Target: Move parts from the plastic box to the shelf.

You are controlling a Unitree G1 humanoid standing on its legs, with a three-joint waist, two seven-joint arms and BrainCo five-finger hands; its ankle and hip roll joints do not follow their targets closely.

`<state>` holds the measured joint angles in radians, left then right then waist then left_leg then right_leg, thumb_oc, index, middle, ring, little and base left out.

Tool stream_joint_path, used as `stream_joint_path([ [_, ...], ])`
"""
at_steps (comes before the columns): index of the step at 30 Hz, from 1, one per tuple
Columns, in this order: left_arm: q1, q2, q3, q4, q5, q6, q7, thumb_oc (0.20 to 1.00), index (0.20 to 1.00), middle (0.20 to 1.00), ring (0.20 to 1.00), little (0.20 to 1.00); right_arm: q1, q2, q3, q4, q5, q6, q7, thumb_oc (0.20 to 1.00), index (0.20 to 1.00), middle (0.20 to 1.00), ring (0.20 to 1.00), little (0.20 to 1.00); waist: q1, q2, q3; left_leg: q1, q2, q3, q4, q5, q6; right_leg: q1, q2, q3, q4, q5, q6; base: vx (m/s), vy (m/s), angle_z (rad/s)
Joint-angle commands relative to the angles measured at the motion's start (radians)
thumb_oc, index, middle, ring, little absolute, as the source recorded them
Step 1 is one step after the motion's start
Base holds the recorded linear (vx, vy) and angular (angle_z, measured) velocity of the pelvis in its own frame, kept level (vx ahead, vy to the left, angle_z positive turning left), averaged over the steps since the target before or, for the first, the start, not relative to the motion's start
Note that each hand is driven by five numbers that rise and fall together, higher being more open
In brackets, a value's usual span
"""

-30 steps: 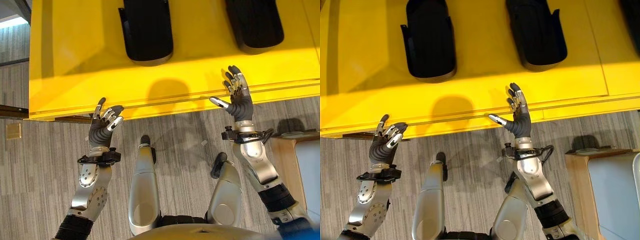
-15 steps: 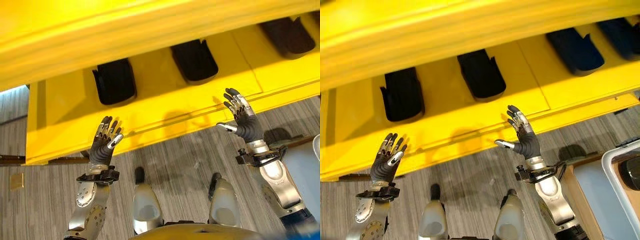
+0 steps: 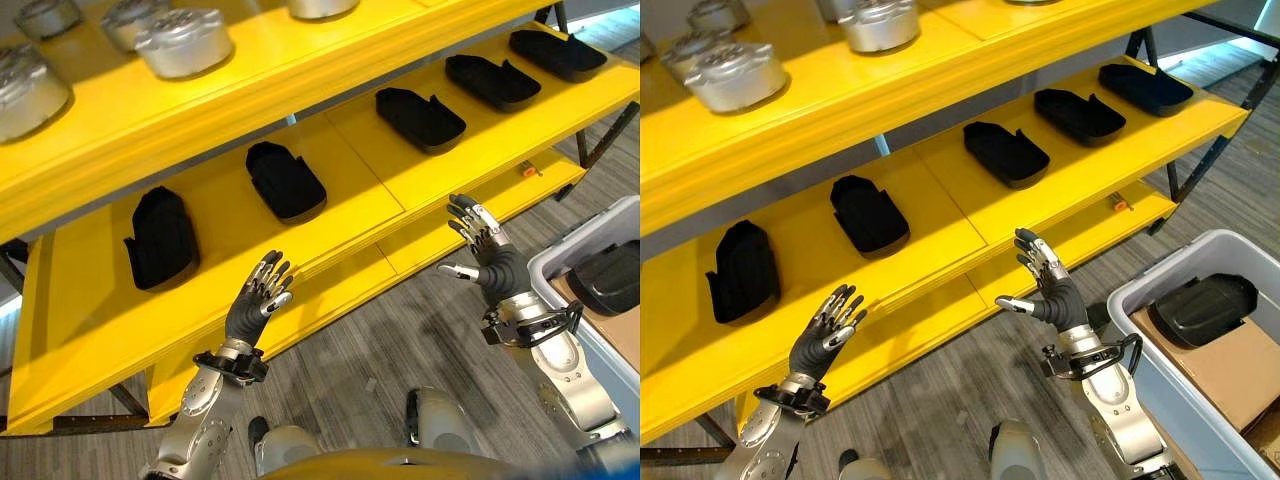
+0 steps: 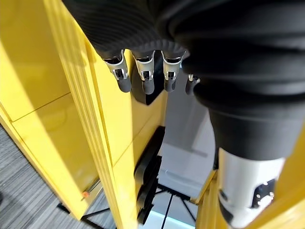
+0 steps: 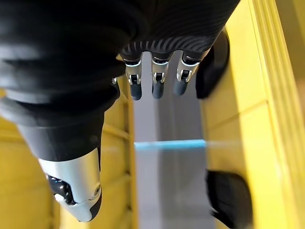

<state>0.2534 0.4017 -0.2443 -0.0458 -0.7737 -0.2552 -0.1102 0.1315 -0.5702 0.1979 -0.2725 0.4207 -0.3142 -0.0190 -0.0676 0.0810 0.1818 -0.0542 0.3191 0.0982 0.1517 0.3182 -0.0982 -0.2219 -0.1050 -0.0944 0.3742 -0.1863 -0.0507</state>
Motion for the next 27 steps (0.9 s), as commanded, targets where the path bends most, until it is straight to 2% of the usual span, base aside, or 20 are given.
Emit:
stream_joint_path([
  [1, -0.005, 0.023, 0.040, -0.073, -0.004, -0.042, -0.036, 1.000, 1.000, 1.000, 1.000, 1.000, -0.030, 0.029, -0.034, -0.064, 0.016, -0.063, 0.015, 1.000, 1.000, 1.000, 1.000, 1.000, -0.013, -0.040, 0.002, -0.006, -0.062, 0.045, -0.031, -0.104, -0.021, 0.115, 0.034, -0.021, -0.211, 0.120, 0.102, 0.08, -0.082, -0.48],
  [5, -0.008, 0.015, 0.036, -0.071, 0.009, -0.047, -0.048, 1.000, 1.000, 1.000, 1.000, 1.000, -0.021, 0.038, -0.032, -0.057, 0.023, -0.052, 0.036, 1.000, 1.000, 1.000, 1.000, 1.000, -0.001, -0.065, -0.007, -0.024, -0.247, -0.050, -0.035, -0.265, 0.034, 0.145, 0.042, 0.056, -0.281, 0.163, 0.110, 0.07, -0.046, -0.90],
  [6, -0.022, 0.007, 0.031, -0.066, 0.019, -0.054, -0.044, 1.000, 1.000, 1.000, 1.000, 1.000, -0.019, 0.043, -0.033, -0.057, 0.018, -0.048, 0.043, 1.000, 1.000, 1.000, 1.000, 1.000, 0.001, -0.067, -0.020, -0.031, -0.326, -0.106, -0.057, -0.299, 0.056, 0.147, 0.058, 0.092, -0.308, 0.186, 0.112, 0.10, -0.049, -1.06],
  [7, -0.032, 0.001, 0.025, -0.064, 0.030, -0.060, -0.043, 1.000, 1.000, 1.000, 1.000, 1.000, -0.017, 0.051, -0.034, -0.049, 0.020, -0.049, 0.048, 1.000, 1.000, 1.000, 1.000, 1.000, 0.000, -0.063, -0.031, -0.043, -0.382, -0.158, -0.083, -0.300, 0.075, 0.150, 0.079, 0.123, -0.325, 0.198, 0.109, 0.11, -0.029, -1.27],
  [8, -0.035, -0.004, 0.023, -0.064, 0.037, -0.063, -0.039, 1.000, 1.000, 1.000, 1.000, 1.000, -0.019, 0.056, -0.031, -0.045, 0.018, -0.047, 0.051, 1.000, 1.000, 1.000, 1.000, 1.000, 0.005, -0.062, -0.032, -0.061, -0.412, -0.200, -0.096, -0.284, 0.082, 0.152, 0.092, 0.142, -0.333, 0.206, 0.107, 0.10, -0.007, -1.11],
  [11, -0.054, -0.016, 0.016, -0.050, 0.052, -0.074, -0.029, 1.000, 1.000, 1.000, 1.000, 1.000, -0.040, 0.069, -0.014, -0.019, 0.016, -0.047, 0.049, 1.000, 1.000, 1.000, 1.000, 1.000, 0.031, -0.069, -0.028, -0.144, -0.494, -0.332, -0.107, -0.223, 0.086, 0.163, 0.135, 0.231, -0.353, 0.222, 0.101, 0.09, 0.006, -0.82],
  [13, -0.068, -0.018, 0.017, -0.044, 0.064, -0.078, -0.020, 1.000, 1.000, 1.000, 1.000, 1.000, -0.055, 0.073, -0.005, -0.011, 0.021, -0.045, 0.051, 1.000, 1.000, 1.000, 1.000, 1.000, 0.043, -0.074, -0.019, -0.175, -0.531, -0.400, -0.101, -0.202, 0.086, 0.170, 0.166, 0.299, -0.359, 0.233, 0.101, 0.04, 0.010, -0.77],
  [14, -0.074, -0.027, 0.016, -0.038, 0.063, -0.080, -0.025, 1.000, 1.000, 1.000, 1.000, 1.000, -0.065, 0.079, 0.006, -0.012, 0.034, -0.043, 0.068, 1.000, 1.000, 1.000, 1.000, 1.000, 0.040, -0.073, -0.025, -0.143, -0.513, -0.392, -0.130, -0.207, 0.100, 0.167, 0.191, 0.342, -0.363, 0.242, 0.103, 0.09, 0.101, -1.41],
  [15, -0.089, -0.040, 0.011, -0.023, 0.063, -0.089, -0.016, 1.000, 1.000, 1.000, 1.000, 1.000, -0.062, 0.086, 0.013, -0.008, 0.043, -0.040, 0.069, 1.000, 1.000, 1.000, 1.000, 1.000, 0.032, -0.074, -0.038, -0.113, -0.495, -0.358, -0.160, -0.206, 0.108, 0.173, 0.193, 0.369, -0.374, 0.250, 0.106, 0.09, 0.098, -1.55],
  [16, -0.089, -0.040, 0.011, -0.023, 0.063, -0.089, -0.016, 1.000, 1.000, 1.000, 1.000, 1.000, -0.062, 0.086, 0.014, -0.008, 0.043, -0.040, 0.068, 1.000, 1.000, 1.000, 1.000, 1.000, 0.034, -0.074, -0.037, -0.111, -0.494, -0.356, -0.162, -0.206, 0.109, 0.173, 0.193, 0.372, -0.375, 0.251, 0.106, 0.13, 0.109, -1.42],
  [18, -0.085, -0.044, 0.020, -0.018, 0.061, -0.093, 0.000, 1.000, 1.000, 1.000, 1.000, 1.000, -0.059, 0.105, 0.016, 0.000, 0.048, -0.036, 0.059, 1.000, 1.000, 1.000, 1.000, 1.000, 0.026, -0.082, -0.066, -0.074, -0.471, -0.301, -0.194, -0.216, 0.128, 0.180, 0.204, 0.415, -0.376, 0.247, 0.111, 0.15, 0.093, -0.54],
  [21, -0.098, -0.045, 0.028, -0.016, 0.057, -0.099, 0.016, 1.000, 1.000, 1.000, 1.000, 1.000, -0.079, 0.120, 0.026, 0.021, 0.039, -0.034, 0.042, 1.000, 1.000, 1.000, 1.000, 1.000, 0.028, -0.090, -0.072, -0.050, -0.458, -0.248, -0.197, -0.231, 0.140, 0.182, 0.206, 0.436, -0.352, 0.241, 0.118, 0.12, 0.064, -0.93],
  [24, -0.110, -0.052, 0.033, -0.017, 0.056, -0.102, 0.034, 1.000, 1.000, 1.000, 1.000, 1.000, -0.105, 0.141, 0.046, 0.037, 0.031, -0.028, 0.033, 1.000, 1.000, 1.000, 1.000, 1.000, 0.023, -0.093, -0.074, -0.030, -0.449, -0.178, -0.167, -0.273, 0.155, 0.181, 0.210, 0.475, -0.319, 0.237, 0.133, 0.10, 0.075, -0.59],
  [27, -0.112, -0.057, 0.034, -0.022, 0.055, -0.100, 0.037, 1.000, 1.000, 1.000, 1.000, 1.000, -0.106, 0.151, 0.055, 0.038, 0.032, -0.023, 0.035, 1.000, 1.000, 1.000, 1.000, 1.000, 0.017, -0.090, -0.079, -0.010, -0.444, -0.136, -0.154, -0.297, 0.164, 0.185, 0.212, 0.499, -0.299, 0.231, 0.140, 0.11, 0.090, -0.64],
])
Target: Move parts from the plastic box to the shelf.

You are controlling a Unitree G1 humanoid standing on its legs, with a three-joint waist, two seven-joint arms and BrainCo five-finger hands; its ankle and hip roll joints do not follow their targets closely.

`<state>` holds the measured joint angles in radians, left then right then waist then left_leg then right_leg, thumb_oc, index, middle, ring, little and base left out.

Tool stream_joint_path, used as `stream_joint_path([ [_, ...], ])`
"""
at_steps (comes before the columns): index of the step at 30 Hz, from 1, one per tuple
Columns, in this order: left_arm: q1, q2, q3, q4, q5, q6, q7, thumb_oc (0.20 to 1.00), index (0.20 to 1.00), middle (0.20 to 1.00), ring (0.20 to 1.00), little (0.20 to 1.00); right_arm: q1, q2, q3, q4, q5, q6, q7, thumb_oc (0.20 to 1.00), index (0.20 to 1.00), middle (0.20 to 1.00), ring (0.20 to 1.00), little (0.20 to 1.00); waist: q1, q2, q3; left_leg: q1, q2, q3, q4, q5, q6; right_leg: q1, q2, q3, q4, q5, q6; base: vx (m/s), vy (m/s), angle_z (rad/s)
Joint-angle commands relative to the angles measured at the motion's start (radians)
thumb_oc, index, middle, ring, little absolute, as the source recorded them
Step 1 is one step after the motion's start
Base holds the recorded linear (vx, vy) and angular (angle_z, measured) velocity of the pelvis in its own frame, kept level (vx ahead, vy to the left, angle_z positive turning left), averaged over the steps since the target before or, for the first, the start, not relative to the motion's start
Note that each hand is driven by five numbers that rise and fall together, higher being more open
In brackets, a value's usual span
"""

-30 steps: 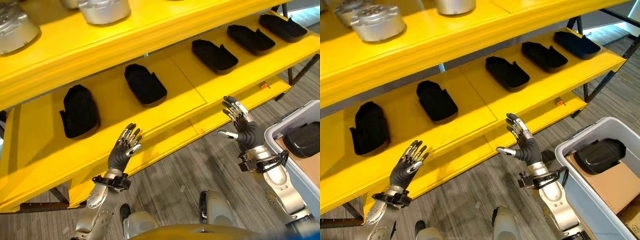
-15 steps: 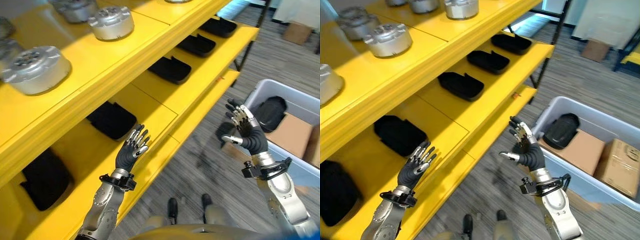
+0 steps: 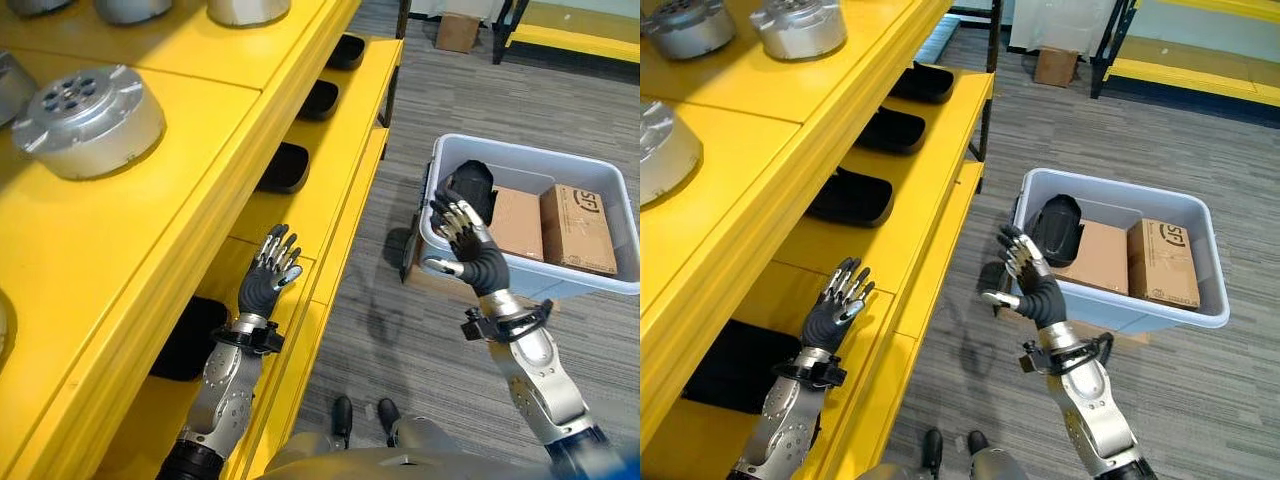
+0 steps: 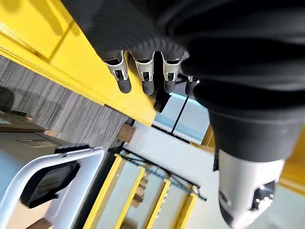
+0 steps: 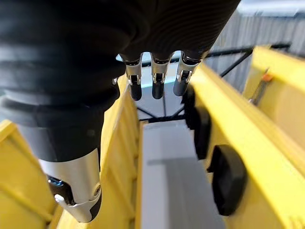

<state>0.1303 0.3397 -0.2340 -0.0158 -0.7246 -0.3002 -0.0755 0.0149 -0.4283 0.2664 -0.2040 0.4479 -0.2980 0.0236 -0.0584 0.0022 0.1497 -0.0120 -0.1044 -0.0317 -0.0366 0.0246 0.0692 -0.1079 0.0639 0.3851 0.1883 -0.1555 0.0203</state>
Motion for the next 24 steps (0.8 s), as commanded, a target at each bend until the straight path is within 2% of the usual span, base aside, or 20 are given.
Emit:
stream_joint_path([
  [1, 0.006, 0.004, 0.024, -0.053, 0.006, -0.055, 0.004, 1.000, 1.000, 1.000, 1.000, 1.000, 0.011, 0.013, -0.008, -0.031, 0.005, -0.037, -0.004, 1.000, 1.000, 1.000, 1.000, 1.000, 0.006, -0.007, -0.047, -0.044, -0.021, 0.005, 0.037, -0.015, 0.002, 0.068, 0.047, 0.028, -0.091, 0.190, 0.073, 0.07, 0.096, -0.57],
  [7, -0.012, 0.007, 0.027, -0.052, 0.010, -0.059, 0.019, 1.000, 1.000, 1.000, 1.000, 1.000, -0.007, 0.021, 0.014, -0.031, 0.001, -0.033, -0.008, 1.000, 1.000, 1.000, 1.000, 1.000, -0.003, -0.002, -0.030, -0.040, -0.019, 0.028, 0.046, -0.030, 0.014, 0.035, 0.059, 0.044, -0.027, 0.183, 0.087, 0.02, 0.052, -0.36],
  [8, -0.019, 0.009, 0.034, -0.059, 0.010, -0.061, 0.028, 1.000, 1.000, 1.000, 1.000, 1.000, -0.022, 0.023, 0.021, -0.030, -0.007, -0.030, -0.010, 1.000, 1.000, 1.000, 1.000, 1.000, 0.002, 0.003, -0.014, -0.029, -0.013, 0.048, 0.051, -0.046, 0.017, 0.011, 0.037, -0.004, 0.010, 0.173, 0.110, -0.01, 0.000, -0.36],
  [9, -0.028, 0.012, 0.045, -0.066, 0.005, -0.065, 0.043, 1.000, 1.000, 1.000, 1.000, 1.000, -0.047, 0.031, 0.031, -0.026, -0.019, -0.028, -0.020, 1.000, 1.000, 1.000, 1.000, 1.000, 0.034, 0.008, 0.004, -0.025, 0.003, 0.080, 0.061, -0.058, 0.011, -0.028, -0.038, -0.133, 0.026, 0.195, 0.130, -0.02, -0.051, -0.34],
  [10, -0.032, 0.016, 0.049, -0.067, 0.001, -0.063, 0.046, 1.000, 1.000, 1.000, 1.000, 1.000, -0.056, 0.035, 0.033, -0.023, -0.023, -0.029, -0.023, 1.000, 1.000, 1.000, 1.000, 1.000, 0.041, 0.013, 0.010, -0.022, 0.019, 0.092, 0.064, -0.060, 0.003, -0.037, -0.098, -0.227, 0.026, 0.207, 0.134, -0.02, -0.113, -1.05],
  [11, -0.035, 0.018, 0.049, -0.067, -0.007, -0.061, 0.046, 1.000, 1.000, 1.000, 1.000, 1.000, -0.064, 0.042, 0.039, -0.015, -0.029, -0.028, -0.028, 1.000, 1.000, 1.000, 1.000, 1.000, 0.045, 0.023, 0.014, -0.013, 0.044, 0.104, 0.064, -0.064, -0.007, -0.051, -0.166, -0.311, 0.041, 0.229, 0.129, 0.05, -0.160, -1.37],
  [12, -0.044, 0.019, 0.049, -0.065, -0.015, -0.054, 0.048, 1.000, 1.000, 1.000, 1.000, 1.000, -0.073, 0.050, 0.041, -0.008, -0.031, -0.022, -0.030, 1.000, 1.000, 1.000, 1.000, 1.000, 0.039, 0.029, 0.020, 0.004, 0.069, 0.101, 0.066, -0.075, -0.016, -0.065, -0.243, -0.355, 0.045, 0.270, 0.126, 0.06, -0.108, -1.08],
  [13, -0.044, 0.019, 0.050, -0.065, -0.015, -0.054, 0.048, 1.000, 1.000, 1.000, 1.000, 1.000, -0.073, 0.050, 0.041, -0.008, -0.031, -0.022, -0.030, 1.000, 1.000, 1.000, 1.000, 1.000, 0.037, 0.030, 0.023, 0.006, 0.069, 0.099, 0.067, -0.076, -0.016, -0.061, -0.243, -0.358, 0.045, 0.269, 0.126, 0.08, -0.111, -0.24],
  [14, -0.046, 0.018, 0.049, -0.066, -0.018, -0.051, 0.046, 1.000, 1.000, 1.000, 1.000, 1.000, -0.075, 0.050, 0.038, -0.008, -0.034, -0.022, -0.027, 1.000, 1.000, 1.000, 1.000, 1.000, 0.031, 0.030, 0.025, 0.010, 0.074, 0.090, 0.071, -0.084, -0.022, -0.066, -0.276, -0.353, 0.030, 0.296, 0.131, 0.11, -0.153, -0.03],
  [15, -0.050, 0.022, 0.048, -0.066, -0.017, -0.049, 0.042, 1.000, 1.000, 1.000, 1.000, 1.000, -0.073, 0.050, 0.032, -0.009, -0.043, -0.016, -0.025, 1.000, 1.000, 1.000, 1.000, 1.000, 0.024, 0.024, 0.026, 0.021, 0.078, 0.080, 0.074, -0.102, -0.035, -0.070, -0.352, -0.352, -0.038, 0.353, 0.146, 0.14, -0.221, -0.06],
  [16, -0.048, 0.023, 0.050, -0.067, -0.018, -0.048, 0.040, 1.000, 1.000, 1.000, 1.000, 1.000, -0.072, 0.052, 0.030, -0.006, -0.047, -0.014, -0.023, 1.000, 1.000, 1.000, 1.000, 1.000, 0.020, 0.019, 0.027, 0.030, 0.080, 0.075, 0.075, -0.112, -0.042, -0.071, -0.389, -0.358, -0.078, 0.386, 0.156, 0.22, -0.332, 0.04],
  [17, -0.053, 0.026, 0.052, -0.059, -0.011, -0.049, 0.041, 1.000, 1.000, 1.000, 1.000, 1.000, -0.075, 0.058, 0.029, 0.001, -0.058, -0.009, -0.026, 1.000, 1.000, 1.000, 1.000, 1.000, 0.010, 0.007, 0.023, 0.053, 0.090, 0.065, 0.072, -0.134, -0.058, -0.084, -0.444, -0.358, -0.158, 0.450, 0.181, 0.20, -0.299, 0.21],
  [20, -0.050, 0.027, 0.066, -0.058, 0.002, -0.047, 0.049, 1.000, 1.000, 1.000, 1.000, 1.000, -0.087, 0.065, 0.029, 0.002, -0.069, -0.004, -0.028, 1.000, 1.000, 1.000, 1.000, 1.000, 0.009, -0.018, 0.012, 0.105, 0.114, 0.067, 0.056, -0.159, -0.086, -0.111, -0.472, -0.385, -0.207, 0.516, 0.222, 0.18, -0.267, 0.05],
  [21, -0.050, 0.027, 0.066, -0.058, 0.002, -0.047, 0.049, 1.000, 1.000, 1.000, 1.000, 1.000, -0.087, 0.065, 0.029, 0.002, -0.069, -0.004, -0.028, 1.000, 1.000, 1.000, 1.000, 1.000, 0.009, -0.018, 0.013, 0.106, 0.114, 0.067, 0.055, -0.158, -0.086, -0.111, -0.472, -0.385, -0.207, 0.516, 0.222, 0.18, -0.283, -0.14],
  [22, -0.060, 0.020, 0.067, -0.045, 0.003, -0.046, 0.052, 1.000, 1.000, 1.000, 1.000, 1.000, -0.083, 0.062, 0.022, 0.003, -0.069, -0.002, -0.025, 1.000, 1.000, 1.000, 1.000, 1.000, 0.012, -0.048, -0.006, 0.116, 0.119, 0.065, 0.047, -0.169, -0.109, -0.077, -0.466, -0.388, -0.229, 0.513, 0.238, 0.18, -0.302, -0.26],
  [23, -0.068, 0.012, 0.063, -0.040, 0.003, -0.044, 0.054, 1.000, 1.000, 1.000, 1.000, 1.000, -0.081, 0.061, 0.018, 0.001, -0.067, -0.004, -0.023, 1.000, 1.000, 1.000, 1.000, 1.000, 0.009, -0.051, -0.016, 0.125, 0.145, 0.056, 0.041, -0.170, -0.126, -0.060, -0.450, -0.394, -0.236, 0.489, 0.241, 0.27, -0.470, 0.05],
  [24, -0.063, 0.001, 0.062, -0.036, -0.002, -0.042, 0.049, 1.000, 1.000, 1.000, 1.000, 1.000, -0.077, 0.048, 0.009, -0.002, -0.064, -0.006, -0.028, 1.000, 1.000, 1.000, 1.000, 1.000, 0.005, -0.045, -0.024, 0.133, 0.191, 0.042, 0.040, -0.164, -0.146, -0.053, -0.423, -0.407, -0.219, 0.448, 0.230, 0.15, -0.276, 0.20],
])
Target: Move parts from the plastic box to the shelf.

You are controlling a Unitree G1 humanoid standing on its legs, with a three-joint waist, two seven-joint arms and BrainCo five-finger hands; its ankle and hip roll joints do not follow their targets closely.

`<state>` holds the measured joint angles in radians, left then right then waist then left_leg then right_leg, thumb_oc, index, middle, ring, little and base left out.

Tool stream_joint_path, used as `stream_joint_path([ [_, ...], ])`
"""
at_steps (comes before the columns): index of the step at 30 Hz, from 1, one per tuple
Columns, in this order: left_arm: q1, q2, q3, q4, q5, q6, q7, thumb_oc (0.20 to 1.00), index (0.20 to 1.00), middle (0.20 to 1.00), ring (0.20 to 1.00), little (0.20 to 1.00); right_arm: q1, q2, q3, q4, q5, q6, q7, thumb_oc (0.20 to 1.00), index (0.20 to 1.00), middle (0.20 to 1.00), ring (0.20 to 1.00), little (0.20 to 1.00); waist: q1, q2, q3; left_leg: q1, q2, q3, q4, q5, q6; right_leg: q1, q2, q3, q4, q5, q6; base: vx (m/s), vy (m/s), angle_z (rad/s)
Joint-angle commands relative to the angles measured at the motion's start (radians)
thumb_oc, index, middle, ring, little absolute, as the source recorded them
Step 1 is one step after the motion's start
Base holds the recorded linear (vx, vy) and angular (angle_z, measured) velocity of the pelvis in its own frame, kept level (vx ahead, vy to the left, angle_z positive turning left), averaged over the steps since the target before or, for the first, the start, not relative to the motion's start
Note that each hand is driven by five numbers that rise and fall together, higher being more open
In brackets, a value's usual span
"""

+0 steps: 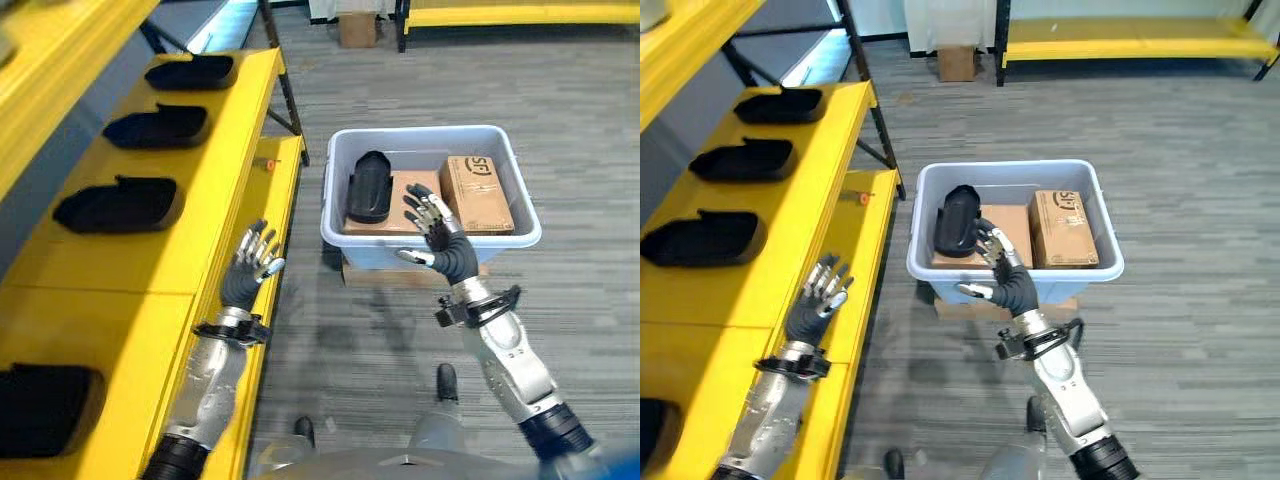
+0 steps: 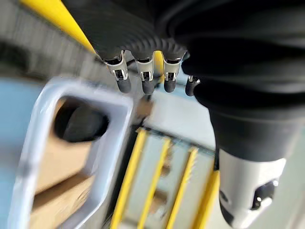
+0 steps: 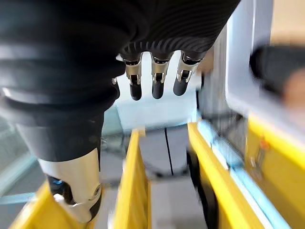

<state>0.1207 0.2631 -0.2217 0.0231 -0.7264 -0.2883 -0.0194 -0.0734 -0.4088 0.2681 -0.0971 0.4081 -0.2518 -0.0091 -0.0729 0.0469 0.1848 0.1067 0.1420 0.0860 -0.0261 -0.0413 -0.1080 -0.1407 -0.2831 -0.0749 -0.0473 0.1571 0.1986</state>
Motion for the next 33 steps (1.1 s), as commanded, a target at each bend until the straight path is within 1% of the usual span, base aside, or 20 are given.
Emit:
stream_joint_path([
  [1, -0.053, 0.077, 0.050, -0.075, -0.001, -0.054, -0.007, 1.000, 1.000, 1.000, 1.000, 1.000, 0.011, 0.028, 0.007, -0.109, -0.024, -0.052, 0.005, 1.000, 1.000, 1.000, 1.000, 1.000, 0.018, -0.087, -0.059, 0.015, -0.054, -0.077, 0.029, -0.098, 0.030, -0.019, -0.074, 0.050, 0.018, 0.134, 0.051, 0.14, -0.372, 0.39],
  [2, -0.051, 0.065, 0.055, -0.071, -0.009, -0.052, -0.004, 1.000, 1.000, 1.000, 1.000, 1.000, 0.003, 0.016, 0.001, -0.114, -0.019, -0.058, 0.002, 1.000, 1.000, 1.000, 1.000, 1.000, 0.012, -0.075, -0.059, 0.006, -0.003, -0.087, 0.039, -0.086, 0.016, -0.023, -0.038, 0.031, 0.060, 0.060, 0.025, 0.08, -0.303, 0.03],
  [6, -0.052, 0.045, 0.052, -0.068, -0.026, -0.052, -0.005, 1.000, 1.000, 1.000, 1.000, 1.000, -0.020, -0.012, -0.005, -0.111, -0.020, -0.070, -0.014, 1.000, 1.000, 1.000, 1.000, 1.000, -0.003, -0.042, -0.059, -0.013, 0.061, -0.099, 0.028, -0.015, -0.010, -0.036, 0.016, 0.009, 0.107, -0.007, -0.008, 0.06, -0.255, 0.12],
  [7, -0.052, 0.041, 0.051, -0.068, -0.027, -0.053, -0.002, 1.000, 1.000, 1.000, 1.000, 1.000, -0.027, -0.015, -0.005, -0.111, -0.020, -0.074, -0.020, 1.000, 1.000, 1.000, 1.000, 1.000, -0.003, -0.035, -0.060, -0.012, 0.076, -0.099, 0.029, 0.011, -0.016, -0.046, 0.031, 0.006, 0.131, -0.027, -0.018, 0.07, -0.251, 0.19],
  [8, -0.053, 0.037, 0.053, -0.075, -0.030, -0.055, 0.001, 1.000, 1.000, 1.000, 1.000, 1.000, -0.041, -0.023, -0.009, -0.106, -0.017, -0.080, -0.031, 1.000, 1.000, 1.000, 1.000, 1.000, -0.004, -0.021, -0.051, -0.024, 0.102, -0.104, 0.045, 0.065, -0.023, -0.066, 0.065, 0.006, 0.175, -0.064, -0.039, 0.09, -0.275, 0.17],
  [11, -0.038, 0.031, 0.061, -0.077, -0.034, -0.053, 0.001, 1.000, 1.000, 1.000, 1.000, 1.000, -0.035, -0.031, -0.011, -0.112, -0.015, -0.082, -0.029, 1.000, 1.000, 1.000, 1.000, 1.000, 0.000, -0.021, -0.044, -0.040, 0.127, -0.110, 0.108, 0.125, -0.030, -0.072, 0.104, 0.005, 0.202, -0.105, -0.070, 0.05, -0.209, 0.08],
  [12, -0.037, 0.031, 0.060, -0.075, -0.034, -0.052, 0.001, 1.000, 1.000, 1.000, 1.000, 1.000, -0.034, -0.031, -0.011, -0.115, -0.014, -0.085, -0.029, 1.000, 1.000, 1.000, 1.000, 1.000, 0.004, -0.026, -0.037, -0.072, 0.130, -0.121, 0.175, 0.177, -0.031, -0.060, 0.118, 0.004, 0.197, -0.112, -0.088, -0.05, -0.348, 0.00],
  [13, -0.043, 0.035, 0.055, -0.077, -0.040, -0.048, 0.003, 1.000, 1.000, 1.000, 1.000, 1.000, -0.025, -0.040, -0.017, -0.124, -0.008, -0.093, -0.034, 1.000, 1.000, 1.000, 1.000, 1.000, 0.029, -0.061, 0.006, -0.196, 0.096, -0.166, 0.380, 0.245, -0.011, -0.030, 0.126, -0.002, 0.187, -0.122, -0.125, -0.06, -0.379, -0.04],
  [14, -0.045, 0.036, 0.051, -0.077, -0.035, -0.049, 0.006, 1.000, 1.000, 1.000, 1.000, 1.000, -0.022, -0.041, -0.018, -0.126, -0.010, -0.094, -0.038, 1.000, 1.000, 1.000, 1.000, 1.000, 0.038, -0.077, 0.024, -0.231, 0.070, -0.171, 0.427, 0.227, 0.001, -0.016, 0.126, -0.008, 0.181, -0.128, -0.132, -0.05, -0.336, 0.07],
  [15, -0.046, 0.036, 0.050, -0.078, -0.034, -0.047, 0.010, 1.000, 1.000, 1.000, 1.000, 1.000, -0.020, -0.042, -0.021, -0.130, -0.018, -0.095, -0.046, 1.000, 1.000, 1.000, 1.000, 1.000, 0.042, -0.086, 0.036, -0.263, 0.079, -0.150, 0.406, 0.217, 0.004, -0.005, 0.122, -0.015, 0.176, -0.136, -0.130, 0.07, -0.099, 0.19],
  [17, -0.051, 0.035, 0.050, -0.074, -0.034, -0.045, 0.015, 1.000, 1.000, 1.000, 1.000, 1.000, -0.026, -0.041, -0.027, -0.122, -0.025, -0.098, -0.063, 1.000, 1.000, 1.000, 1.000, 1.000, 0.055, -0.085, 0.047, -0.276, 0.112, -0.130, 0.238, 0.211, -0.002, 0.014, 0.125, -0.009, 0.169, -0.147, -0.113, 0.14, 0.080, 0.27],
  [19, -0.052, 0.037, 0.054, -0.072, -0.024, -0.051, 0.025, 1.000, 1.000, 1.000, 1.000, 1.000, -0.023, -0.039, -0.031, -0.115, -0.032, -0.105, -0.073, 1.000, 1.000, 1.000, 1.000, 1.000, 0.076, -0.079, 0.058, -0.292, 0.134, -0.160, 0.071, 0.256, -0.020, 0.019, 0.138, 0.016, 0.181, -0.164, -0.099, 0.16, 0.161, 0.14],
  [21, -0.050, 0.037, 0.063, -0.062, -0.017, -0.055, 0.029, 1.000, 1.000, 1.000, 1.000, 1.000, -0.010, -0.040, -0.044, -0.112, -0.039, -0.109, -0.081, 1.000, 1.000, 1.000, 1.000, 1.000, 0.081, -0.072, 0.062, -0.290, 0.162, -0.152, 0.017, 0.295, -0.045, 0.025, 0.139, 0.032, 0.200, -0.181, -0.083, 0.14, 0.163, -0.47],
  [23, -0.036, 0.038, 0.075, -0.062, -0.019, -0.056, 0.029, 1.000, 1.000, 1.000, 1.000, 1.000, 0.008, -0.026, -0.045, -0.109, -0.030, -0.107, -0.071, 1.000, 1.000, 1.000, 1.000, 1.000, 0.081, -0.063, 0.049, -0.259, 0.161, -0.155, 0.006, 0.241, -0.034, 0.018, 0.139, 0.052, 0.219, -0.191, -0.073, 0.13, 0.186, -0.84],
  [24, -0.036, 0.038, 0.077, -0.063, -0.021, -0.061, 0.027, 1.000, 1.000, 1.000, 1.000, 1.000, 0.017, -0.021, -0.047, -0.111, -0.032, -0.108, -0.066, 1.000, 1.000, 1.000, 1.000, 1.000, 0.082, -0.061, 0.047, -0.249, 0.161, -0.133, -0.008, 0.238, -0.037, 0.016, 0.135, 0.055, 0.225, -0.191, -0.072, 0.19, 0.313, -1.01],
  [25, -0.047, 0.038, 0.075, -0.065, -0.025, -0.063, 0.026, 1.000, 1.000, 1.000, 1.000, 1.000, 0.033, -0.011, -0.061, -0.105, -0.023, -0.106, -0.068, 1.000, 1.000, 1.000, 1.000, 1.000, 0.073, -0.063, 0.051, -0.247, 0.147, -0.101, 0.026, 0.212, -0.032, 0.027, 0.103, 0.049, 0.222, -0.186, -0.057, 0.18, 0.299, -0.89],
  [26, -0.046, 0.040, 0.075, -0.063, -0.025, -0.068, 0.024, 1.000, 1.000, 1.000, 1.000, 1.000, 0.040, -0.005, -0.060, -0.105, -0.021, -0.102, -0.068, 1.000, 1.000, 1.000, 1.000, 1.000, 0.072, -0.067, 0.053, -0.248, 0.132, -0.095, 0.040, 0.186, -0.022, 0.037, 0.083, 0.053, 0.214, -0.179, -0.048, 0.18, 0.330, -0.60],
  [29, -0.056, 0.052, 0.080, -0.068, -0.019, -0.078, 0.036, 1.000, 1.000, 1.000, 1.000, 1.000, 0.041, 0.005, -0.048, -0.097, -0.018, -0.092, -0.066, 1.000, 1.000, 1.000, 1.000, 1.000, 0.072, -0.083, 0.062, -0.265, 0.099, -0.069, 0.085, 0.147, -0.017, 0.058, 0.034, 0.059, 0.170, -0.145, -0.025, 0.05, 0.174, 0.06],
  [32, -0.066, 0.058, 0.083, -0.069, -0.015, -0.083, 0.045, 1.000, 1.000, 1.000, 1.000, 1.000, 0.036, 0.007, -0.039, -0.088, -0.024, -0.084, -0.067, 1.000, 1.000, 1.000, 1.000, 1.000, 0.073, -0.093, 0.065, -0.278, 0.086, -0.059, 0.108, 0.126, -0.014, 0.057, 0.012, 0.058, 0.146, -0.128, -0.016, 0.03, 0.128, 0.20],
  [33, -0.083, 0.062, 0.084, -0.066, -0.006, -0.089, 0.062, 1.000, 1.000, 1.000, 1.000, 1.000, 0.031, 0.007, -0.027, -0.081, -0.031, -0.071, -0.064, 1.000, 1.000, 1.000, 1.000, 1.000, 0.071, -0.108, 0.063, -0.291, 0.066, -0.038, 0.132, 0.093, -0.008, 0.058, -0.019, 0.061, 0.100, -0.091, 0.000, 0.06, 0.128, 0.19],
])
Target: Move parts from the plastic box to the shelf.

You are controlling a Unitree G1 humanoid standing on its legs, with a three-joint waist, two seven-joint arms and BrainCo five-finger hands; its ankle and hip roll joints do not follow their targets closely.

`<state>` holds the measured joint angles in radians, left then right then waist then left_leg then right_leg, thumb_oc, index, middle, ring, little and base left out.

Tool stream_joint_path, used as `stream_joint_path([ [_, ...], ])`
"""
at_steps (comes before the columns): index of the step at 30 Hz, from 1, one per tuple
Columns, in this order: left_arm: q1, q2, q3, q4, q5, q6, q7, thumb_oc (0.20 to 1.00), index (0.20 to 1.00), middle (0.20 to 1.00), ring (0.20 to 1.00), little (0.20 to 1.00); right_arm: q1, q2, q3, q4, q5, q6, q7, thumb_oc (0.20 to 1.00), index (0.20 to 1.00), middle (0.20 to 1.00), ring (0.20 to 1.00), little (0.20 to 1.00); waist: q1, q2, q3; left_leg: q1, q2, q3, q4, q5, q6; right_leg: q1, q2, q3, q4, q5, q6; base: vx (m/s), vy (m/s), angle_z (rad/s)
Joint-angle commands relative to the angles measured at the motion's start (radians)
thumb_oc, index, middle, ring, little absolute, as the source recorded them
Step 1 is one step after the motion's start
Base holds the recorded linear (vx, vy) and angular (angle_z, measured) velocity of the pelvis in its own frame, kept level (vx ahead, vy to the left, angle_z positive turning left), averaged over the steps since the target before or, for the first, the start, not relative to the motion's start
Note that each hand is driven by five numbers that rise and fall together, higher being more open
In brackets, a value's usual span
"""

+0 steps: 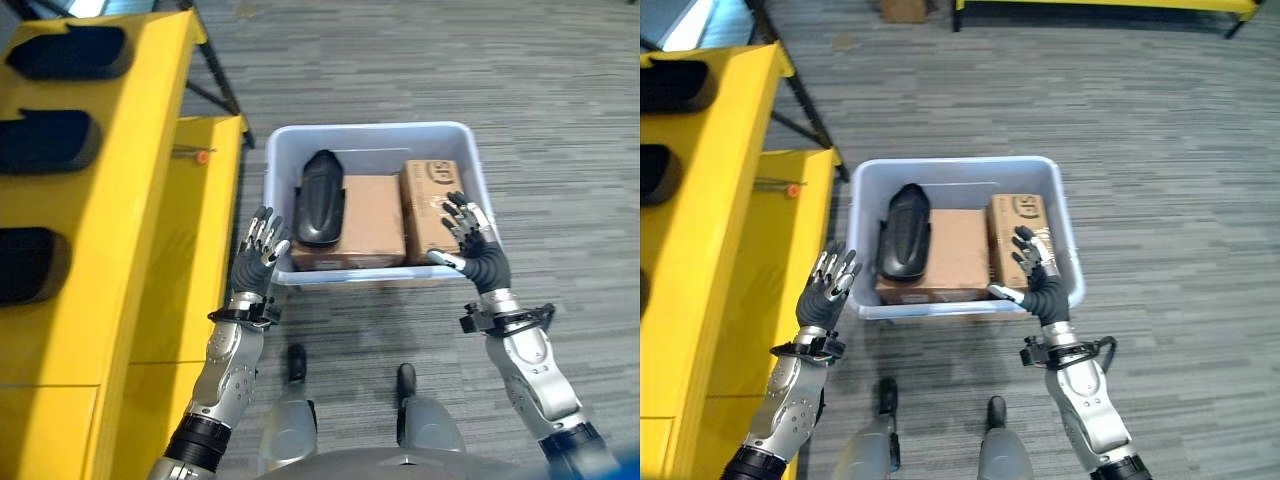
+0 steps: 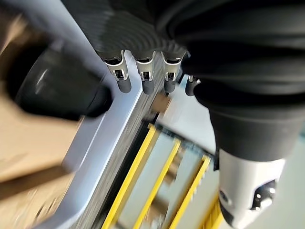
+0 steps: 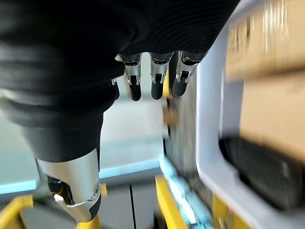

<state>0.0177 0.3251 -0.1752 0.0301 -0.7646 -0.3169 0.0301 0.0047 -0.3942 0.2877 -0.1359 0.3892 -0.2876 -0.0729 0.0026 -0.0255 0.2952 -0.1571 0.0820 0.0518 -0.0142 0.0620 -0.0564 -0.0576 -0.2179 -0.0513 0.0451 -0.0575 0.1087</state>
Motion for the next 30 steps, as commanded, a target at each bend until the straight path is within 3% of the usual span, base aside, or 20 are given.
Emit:
stream_joint_path([
  [1, 0.017, 0.000, 0.038, -0.074, 0.032, -0.060, 0.015, 1.000, 1.000, 1.000, 1.000, 1.000, -0.047, -0.008, -0.045, -0.041, -0.013, -0.034, 0.001, 1.000, 1.000, 1.000, 1.000, 1.000, -0.004, -0.038, -0.049, -0.028, 0.124, 0.001, 0.120, -0.013, -0.059, -0.026, -0.088, 0.037, 0.002, 0.129, 0.092, 0.08, 0.138, 0.04],
  [6, -0.008, 0.002, 0.040, -0.093, 0.047, -0.064, 0.035, 1.000, 1.000, 1.000, 1.000, 1.000, -0.040, -0.006, -0.049, -0.055, -0.017, -0.031, 0.003, 1.000, 1.000, 1.000, 1.000, 1.000, -0.015, -0.051, -0.051, -0.029, 0.124, 0.024, 0.108, -0.021, -0.060, -0.048, -0.098, 0.043, -0.030, 0.164, 0.107, 0.04, 0.023, -0.25],
  [16, -0.115, 0.007, 0.020, -0.082, 0.086, -0.083, 0.077, 1.000, 1.000, 1.000, 1.000, 1.000, -0.055, -0.013, -0.037, -0.071, -0.020, -0.038, -0.007, 1.000, 1.000, 1.000, 1.000, 1.000, -0.048, -0.051, -0.042, -0.019, 0.137, 0.058, 0.059, -0.003, -0.069, -0.101, -0.086, 0.067, -0.045, 0.179, 0.111, 0.00, 0.012, -0.15],
  [30, -0.430, 0.025, 0.041, 0.017, 0.266, -0.164, 0.324, 1.000, 1.000, 1.000, 1.000, 1.000, -0.115, -0.045, -0.014, -0.113, -0.029, -0.073, -0.046, 1.000, 1.000, 1.000, 1.000, 1.000, -0.123, -0.063, 0.057, -0.071, 0.162, 0.115, 0.057, 0.010, -0.092, -0.242, -0.061, 0.135, -0.027, 0.211, 0.119, -0.05, 0.008, -0.16],
])
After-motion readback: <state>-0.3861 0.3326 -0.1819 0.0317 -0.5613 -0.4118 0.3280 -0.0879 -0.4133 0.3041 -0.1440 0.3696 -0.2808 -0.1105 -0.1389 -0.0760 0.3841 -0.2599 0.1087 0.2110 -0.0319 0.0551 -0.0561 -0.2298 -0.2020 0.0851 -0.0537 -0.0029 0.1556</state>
